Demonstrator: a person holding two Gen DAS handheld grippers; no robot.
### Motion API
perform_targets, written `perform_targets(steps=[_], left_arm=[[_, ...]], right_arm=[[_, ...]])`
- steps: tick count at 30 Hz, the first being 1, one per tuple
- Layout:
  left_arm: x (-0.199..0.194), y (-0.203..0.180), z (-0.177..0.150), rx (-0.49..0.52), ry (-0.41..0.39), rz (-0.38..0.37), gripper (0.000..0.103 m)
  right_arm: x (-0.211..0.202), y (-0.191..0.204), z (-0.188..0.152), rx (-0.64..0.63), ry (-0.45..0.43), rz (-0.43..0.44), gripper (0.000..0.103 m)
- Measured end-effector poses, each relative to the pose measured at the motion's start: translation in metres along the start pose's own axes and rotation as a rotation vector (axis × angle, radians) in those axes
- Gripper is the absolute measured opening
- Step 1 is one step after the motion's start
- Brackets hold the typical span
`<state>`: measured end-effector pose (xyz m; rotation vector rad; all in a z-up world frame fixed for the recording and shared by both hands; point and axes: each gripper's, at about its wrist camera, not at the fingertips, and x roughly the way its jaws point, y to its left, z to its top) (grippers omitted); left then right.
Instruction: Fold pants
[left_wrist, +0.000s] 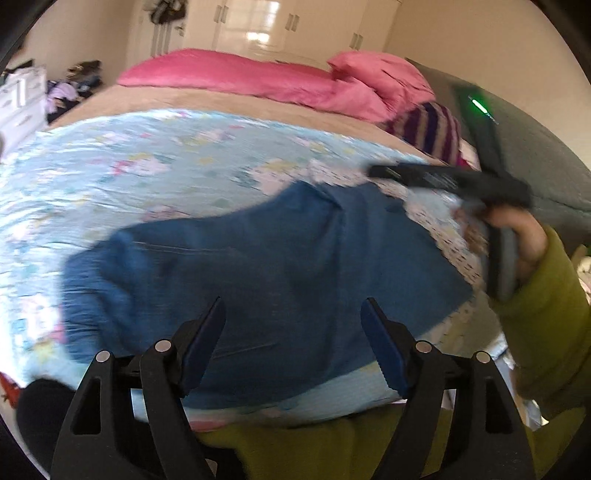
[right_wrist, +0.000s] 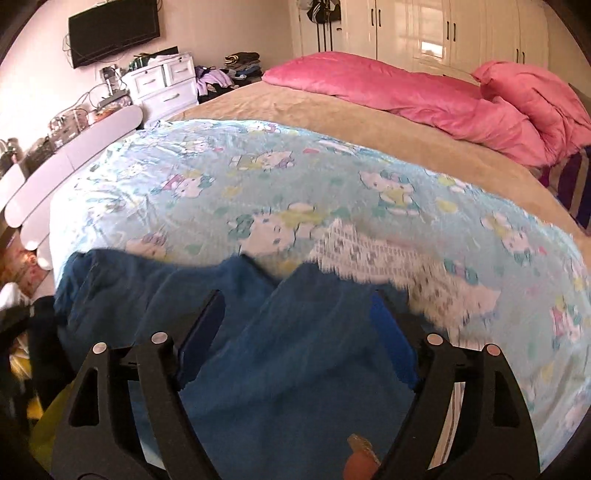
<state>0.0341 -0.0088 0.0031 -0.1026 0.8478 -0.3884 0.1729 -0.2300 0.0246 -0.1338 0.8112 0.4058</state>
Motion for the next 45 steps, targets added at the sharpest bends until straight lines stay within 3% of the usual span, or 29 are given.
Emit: perform_targets(steps=[6,13,15,16,17,19,20,30,32,34,35,38,45], left_arm=[[0.042,-0.026,0.004,0.048,0.084,-0.078,0.074],[0.079,-0.037,0.004,0.075,0.137,-0.105,0.074],[0.088,-0.035,0.003,0.071,0.156,-0.108,0.074],[0.093,-0.033,0.002,0.064,0.166,-0.113,0.074],[0.096,-0.033,0.003,0.060,0.169,-0.118,0.074],[0.096,-0.032,0.005,0.059,0.157,-0.128,0.074],[0.096,-0.031,0.007,0.056,0.153,-0.132,0.074],[0.100,-0.028,0.018,0.062,0.116,-0.111,0.074],[0.099,-0.031,0.017,0.083,0.104,-0.098,0.058],[0.098,-0.035,0.017,0.098,0.101,-0.102,0.018],[0.097,-0.036,0.017,0.101,0.098,-0.109,0.011],[0.087,-0.034,0.016,0.131,0.077,-0.093,0.004],[0.075,-0.026,0.008,0.157,0.072,-0.079,0.003]], right_arm=[[0.068,0.005,0.030,-0.018,0.099,-0.066,0.074],[0.127,-0.008,0.033,0.000,0.203,-0.150,0.074],[0.135,-0.015,0.033,0.016,0.214,-0.136,0.064],[0.138,-0.020,0.033,0.029,0.213,-0.130,0.052],[0.137,-0.025,0.033,0.039,0.203,-0.130,0.047],[0.129,-0.035,0.032,0.060,0.178,-0.125,0.015],[0.122,-0.040,0.032,0.080,0.161,-0.099,0.010],[0.011,-0.097,-0.001,0.286,0.007,0.001,0.008],[-0.009,-0.102,-0.009,0.304,-0.015,-0.006,0.008],[-0.029,-0.108,-0.021,0.331,-0.029,-0.007,0.008],[-0.035,-0.112,-0.026,0.342,-0.031,-0.008,0.008],[-0.058,-0.120,-0.047,0.389,-0.036,-0.016,0.008],[-0.087,-0.125,-0.122,0.546,0.023,0.013,0.008]])
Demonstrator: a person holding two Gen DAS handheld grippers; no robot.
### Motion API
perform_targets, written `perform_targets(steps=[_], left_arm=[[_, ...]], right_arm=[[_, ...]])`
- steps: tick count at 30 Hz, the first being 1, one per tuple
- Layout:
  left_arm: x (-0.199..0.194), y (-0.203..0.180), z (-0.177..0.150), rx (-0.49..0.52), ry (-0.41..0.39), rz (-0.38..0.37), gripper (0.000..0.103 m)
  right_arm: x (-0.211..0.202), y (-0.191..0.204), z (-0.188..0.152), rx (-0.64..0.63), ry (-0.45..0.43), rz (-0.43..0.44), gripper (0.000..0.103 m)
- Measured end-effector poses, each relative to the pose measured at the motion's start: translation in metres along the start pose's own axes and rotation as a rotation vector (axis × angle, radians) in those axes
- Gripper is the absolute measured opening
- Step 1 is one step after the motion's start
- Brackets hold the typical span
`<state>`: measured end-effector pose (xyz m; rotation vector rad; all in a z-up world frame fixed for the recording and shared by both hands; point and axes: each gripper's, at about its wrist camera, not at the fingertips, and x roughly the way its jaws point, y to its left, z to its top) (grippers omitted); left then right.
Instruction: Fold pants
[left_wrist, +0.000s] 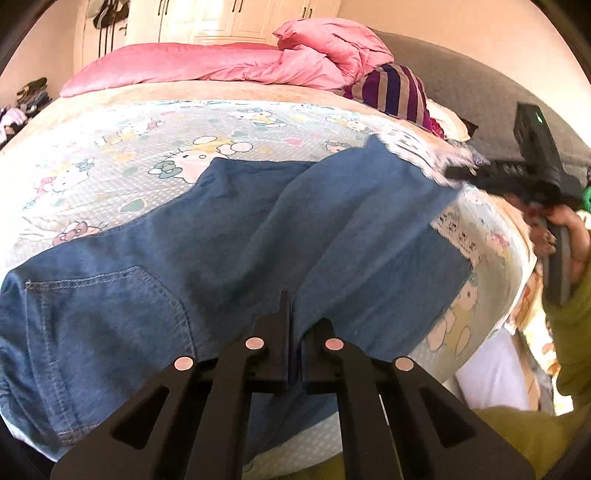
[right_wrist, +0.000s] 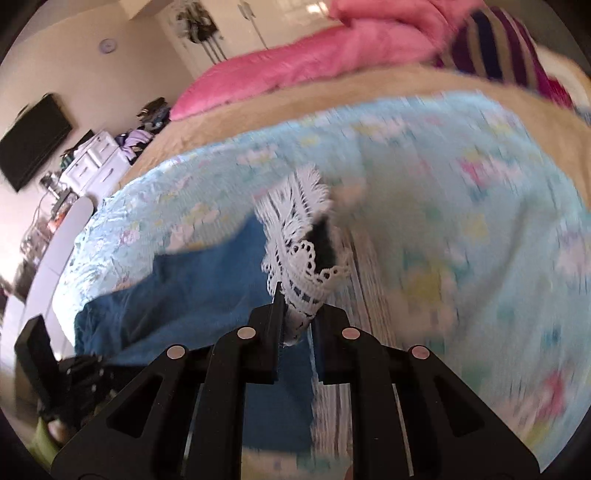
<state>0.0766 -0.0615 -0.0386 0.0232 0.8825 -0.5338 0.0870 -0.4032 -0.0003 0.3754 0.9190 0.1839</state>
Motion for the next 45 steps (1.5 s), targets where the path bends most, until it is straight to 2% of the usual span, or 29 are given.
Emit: perform_targets(steps=[4,9,11,13,20,24,27,28,32,36,38,40,43,44,45], left_arm=[[0.000,-0.002,-0.004,0.010,0.018,0.006,0.003],[-0.001,-0.006,-0.009,0.041,0.034,0.022,0.003],[-0.001,-0.010,-0.010,0.062,0.040,0.034,0.002],[-0.001,-0.016,-0.011,0.089,0.046,0.047,0.002],[-0.006,-0.033,-0.018,0.180,0.077,0.064,0.002],[-0.003,-0.033,-0.022,0.189,0.099,0.074,0.002],[0.001,-0.034,-0.027,0.197,0.122,0.068,0.003],[0.002,-0.034,-0.027,0.195,0.127,0.066,0.003],[0.000,-0.034,-0.028,0.191,0.122,0.063,0.003],[0.000,-0.036,-0.029,0.196,0.122,0.070,0.003],[-0.001,-0.038,-0.030,0.205,0.122,0.071,0.003],[-0.002,-0.040,-0.031,0.216,0.129,0.070,0.003],[-0.006,-0.044,-0.036,0.242,0.136,0.074,0.003],[-0.006,-0.044,-0.037,0.244,0.139,0.075,0.003],[-0.004,-0.043,-0.039,0.243,0.152,0.075,0.007]], right_arm=[[0.000,-0.008,-0.033,0.026,0.060,-0.004,0.010],[-0.002,-0.024,-0.047,0.072,0.069,0.017,0.019],[-0.001,-0.030,-0.049,0.088,0.073,0.034,0.018],[-0.001,-0.034,-0.049,0.090,0.077,0.030,0.009],[-0.010,-0.040,-0.058,0.056,0.099,0.001,0.009],[-0.006,-0.045,-0.061,0.072,0.101,0.008,0.010],[-0.019,-0.045,-0.058,0.054,0.073,-0.027,0.019],[-0.024,-0.045,-0.058,0.047,0.058,-0.043,0.026],[-0.047,-0.029,-0.055,-0.059,-0.045,-0.132,0.028],[-0.040,0.018,-0.063,-0.252,-0.047,-0.051,0.028],[-0.027,0.042,-0.068,-0.339,-0.016,-0.005,0.028],[-0.007,0.062,-0.077,-0.420,0.050,0.015,0.028],[0.013,0.067,-0.085,-0.461,0.144,0.003,0.028],[0.021,0.063,-0.089,-0.469,0.180,-0.037,0.028],[0.025,0.058,-0.093,-0.475,0.194,-0.038,0.028]])
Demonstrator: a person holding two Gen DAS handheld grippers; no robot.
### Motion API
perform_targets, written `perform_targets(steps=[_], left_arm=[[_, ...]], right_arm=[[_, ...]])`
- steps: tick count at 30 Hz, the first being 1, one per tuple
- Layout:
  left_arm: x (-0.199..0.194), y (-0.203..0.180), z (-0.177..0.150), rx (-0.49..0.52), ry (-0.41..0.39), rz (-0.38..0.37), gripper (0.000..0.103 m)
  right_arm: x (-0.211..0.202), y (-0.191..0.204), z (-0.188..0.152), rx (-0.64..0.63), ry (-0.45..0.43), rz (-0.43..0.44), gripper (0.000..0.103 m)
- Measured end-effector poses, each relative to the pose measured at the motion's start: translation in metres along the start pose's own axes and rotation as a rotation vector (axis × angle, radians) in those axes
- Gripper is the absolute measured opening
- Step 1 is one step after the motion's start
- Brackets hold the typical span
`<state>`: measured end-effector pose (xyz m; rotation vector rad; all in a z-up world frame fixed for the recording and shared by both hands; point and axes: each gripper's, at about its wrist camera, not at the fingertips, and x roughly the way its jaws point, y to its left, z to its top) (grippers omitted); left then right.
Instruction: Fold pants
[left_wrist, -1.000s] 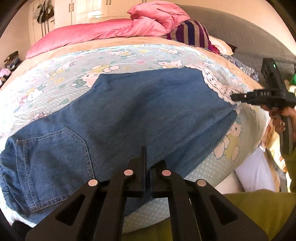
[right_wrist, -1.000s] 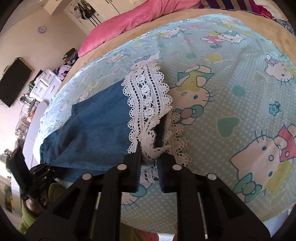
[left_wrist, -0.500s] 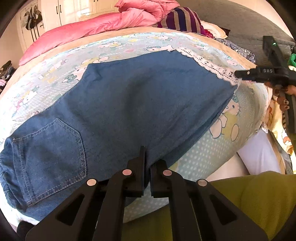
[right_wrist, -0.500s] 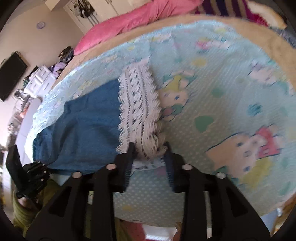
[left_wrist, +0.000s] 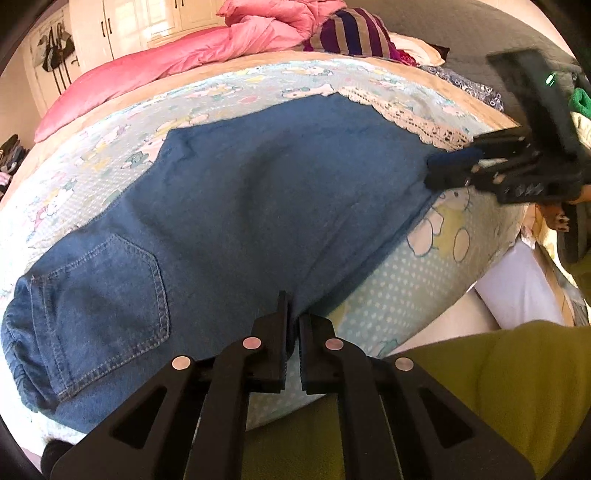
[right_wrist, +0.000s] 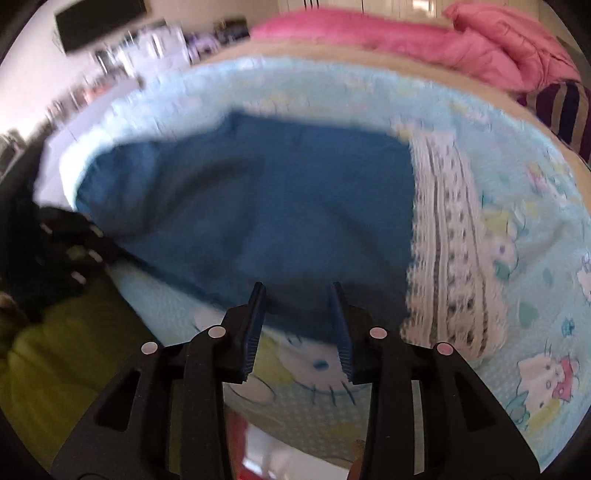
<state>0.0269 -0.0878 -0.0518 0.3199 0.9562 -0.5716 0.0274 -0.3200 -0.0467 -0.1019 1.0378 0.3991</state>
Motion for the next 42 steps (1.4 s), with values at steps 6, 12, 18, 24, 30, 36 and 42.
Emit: perform_targets(steps=[6,12,18,24,30,36,42], left_arm=[[-0.019,0.009,-0.008,-0.028,-0.032,-0.015,0.026],[-0.068,0.062,-0.024,-0.228,-0.139,0.078,0.063],[-0.066,0.121,-0.038,-0.450,-0.093,0.357,0.087],[-0.033,0.144,-0.041,-0.437,-0.012,0.498,0.077],[-0.032,0.183,-0.050,-0.578,-0.020,0.397,0.084],[-0.069,0.174,-0.044,-0.633,-0.137,0.345,0.081],[-0.085,0.156,0.018,-0.533,-0.213,0.270,0.085]], right_arm=[[-0.020,-0.005,0.001,-0.005,-0.045,0.046,0.033],[-0.023,-0.003,0.016,-0.005,-0.104,0.064,0.043],[-0.013,-0.006,0.027,-0.010,-0.112,0.061,0.049],[0.005,-0.021,0.015,0.014,-0.020,0.029,0.049],[0.006,-0.022,0.006,0.020,-0.037,0.016,0.051],[-0.015,-0.027,0.015,0.028,-0.123,0.058,0.057],[-0.038,-0.069,0.047,0.127,-0.244,0.034,0.061]])
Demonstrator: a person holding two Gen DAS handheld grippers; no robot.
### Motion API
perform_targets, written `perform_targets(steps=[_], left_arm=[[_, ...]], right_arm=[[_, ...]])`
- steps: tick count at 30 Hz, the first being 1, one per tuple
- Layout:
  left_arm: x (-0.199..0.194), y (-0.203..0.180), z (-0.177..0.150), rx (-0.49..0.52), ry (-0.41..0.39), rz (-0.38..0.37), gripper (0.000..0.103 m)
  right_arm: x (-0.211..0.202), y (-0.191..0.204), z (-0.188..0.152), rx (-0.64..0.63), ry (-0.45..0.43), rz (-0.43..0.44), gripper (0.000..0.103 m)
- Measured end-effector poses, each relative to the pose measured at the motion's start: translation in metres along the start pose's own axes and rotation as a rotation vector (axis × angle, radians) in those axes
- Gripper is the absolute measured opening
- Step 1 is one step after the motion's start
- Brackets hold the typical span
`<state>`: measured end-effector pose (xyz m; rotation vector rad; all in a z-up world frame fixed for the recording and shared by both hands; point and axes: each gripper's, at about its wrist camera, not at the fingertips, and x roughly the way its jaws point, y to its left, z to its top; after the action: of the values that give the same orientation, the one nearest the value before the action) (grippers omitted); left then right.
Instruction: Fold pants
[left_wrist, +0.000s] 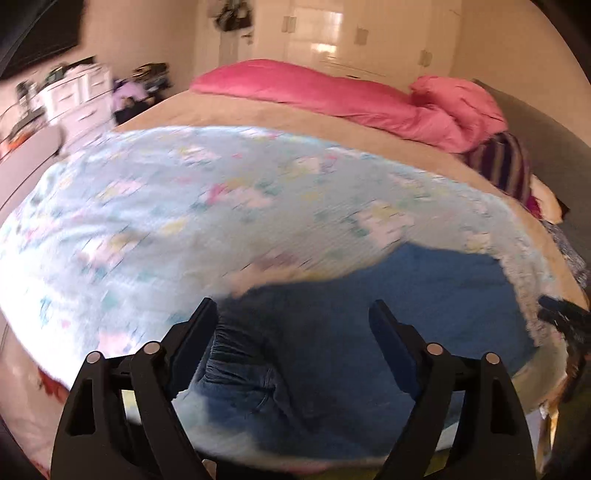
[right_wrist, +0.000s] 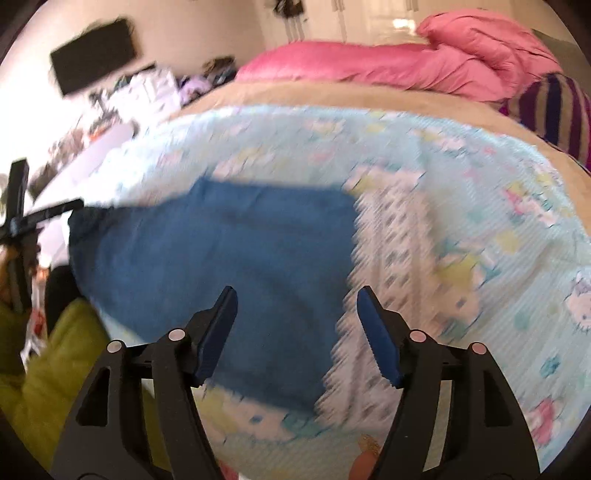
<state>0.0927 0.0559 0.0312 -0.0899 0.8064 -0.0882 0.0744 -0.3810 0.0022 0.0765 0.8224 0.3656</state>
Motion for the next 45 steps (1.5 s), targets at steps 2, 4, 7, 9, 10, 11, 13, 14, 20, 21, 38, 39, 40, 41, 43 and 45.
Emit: perform_targets(steps=[2,4,7,9,10,11,13,14,20,21,38,39,40,41,43,45], left_arm=[[0.012,-0.016,0.016,0.030,0.020,-0.057,0.086],[0.029,-0.036,0.033,0.055,0.057,-0.118,0.086],[0.045,-0.068,0.050,0.118,0.087,-0.190,0.087],[0.067,-0.087,0.057,0.167,0.118,-0.213,0.087],[0.081,-0.093,0.060,0.182,0.143,-0.220,0.087],[0.092,-0.097,0.062,0.186,0.160,-0.224,0.087],[0.120,-0.106,0.062,0.192,0.211,-0.260,0.087],[0.130,-0.109,0.062,0.191,0.226,-0.279,0.087],[0.174,-0.116,0.049,0.230,0.269,-0.330,0.087],[0.181,-0.115,0.045,0.218,0.292,-0.362,0.084],[0.199,-0.110,0.042,0.194,0.232,-0.398,0.014],[0.200,-0.107,0.041,0.177,0.224,-0.407,0.015],[0.197,-0.104,0.042,0.167,0.218,-0.410,0.021],[0.191,-0.101,0.044,0.165,0.207,-0.393,0.025],[0.177,-0.092,0.046,0.159,0.179,-0.374,0.039],[0.158,-0.076,0.050,0.133,0.144,-0.351,0.040]], right_arm=[[0.003,-0.015,0.016,0.022,-0.016,-0.026,0.061],[0.011,-0.031,0.030,0.062,-0.009,-0.057,0.061],[0.035,-0.057,0.050,0.109,0.027,-0.069,0.061],[0.049,-0.069,0.055,0.142,0.053,-0.073,0.061],[0.057,-0.075,0.058,0.173,0.070,-0.072,0.060],[0.060,-0.079,0.059,0.187,0.078,-0.054,0.060],[0.068,-0.086,0.063,0.220,0.074,-0.035,0.060],[0.072,-0.091,0.063,0.235,0.082,-0.024,0.060],[0.105,-0.100,0.055,0.244,0.162,-0.012,0.056],[0.110,-0.098,0.053,0.228,0.169,-0.019,0.055],[0.124,-0.087,0.063,0.183,0.122,-0.150,0.020],[0.121,-0.088,0.064,0.191,0.116,-0.161,0.022],[0.117,-0.088,0.064,0.192,0.107,-0.173,0.031],[0.110,-0.088,0.063,0.195,0.092,-0.193,0.038],[0.092,-0.089,0.060,0.214,0.057,-0.217,0.042],[0.076,-0.085,0.056,0.211,0.033,-0.245,0.044]])
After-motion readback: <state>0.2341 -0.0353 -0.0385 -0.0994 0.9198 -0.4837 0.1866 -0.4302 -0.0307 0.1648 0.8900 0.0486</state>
